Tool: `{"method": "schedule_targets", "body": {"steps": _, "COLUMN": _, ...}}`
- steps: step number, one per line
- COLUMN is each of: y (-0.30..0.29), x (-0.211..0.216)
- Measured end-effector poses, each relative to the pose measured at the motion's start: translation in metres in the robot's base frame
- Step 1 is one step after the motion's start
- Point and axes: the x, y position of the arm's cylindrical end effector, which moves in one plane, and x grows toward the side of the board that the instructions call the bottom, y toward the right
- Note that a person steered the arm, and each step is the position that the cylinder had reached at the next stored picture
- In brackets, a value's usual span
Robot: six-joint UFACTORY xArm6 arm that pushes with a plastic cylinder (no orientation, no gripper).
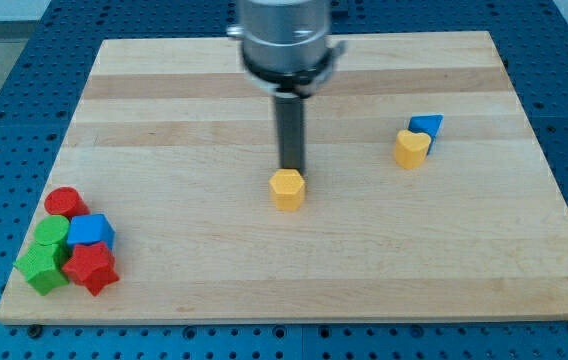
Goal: Place the hexagon at the top of the cube
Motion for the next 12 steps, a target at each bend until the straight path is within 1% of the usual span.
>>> {"method": "schedule_targets", "body": {"steps": 1, "y": 0.012, "x": 0.023}}
{"method": "schedule_targets", "body": {"steps": 2, "y": -0.019, "x": 0.042}}
{"method": "schedule_targets", "body": {"steps": 3, "y": -0.096, "x": 0.042}}
{"method": "schedule_targets", "body": {"steps": 4, "y": -0.12, "x": 0.041}}
{"method": "schedule_targets", "body": {"steps": 5, "y": -0.066, "x": 0.019}}
{"method": "schedule_targets", "body": {"steps": 6, "y": -0.083, "x": 0.012}}
{"method": "schedule_targets", "body": {"steps": 7, "y": -0.132, "x": 0.025}}
{"method": "schedule_targets", "body": {"steps": 9, "y": -0.128, "x": 0.039}}
{"method": "schedule_targets", "body": {"steps": 10, "y": -0.174, "x": 0.058}}
{"method": "schedule_targets", "body": {"steps": 11, "y": -0.205, "x": 0.063}}
{"method": "schedule_targets", "body": {"steps": 12, "y": -0.168, "x": 0.049}}
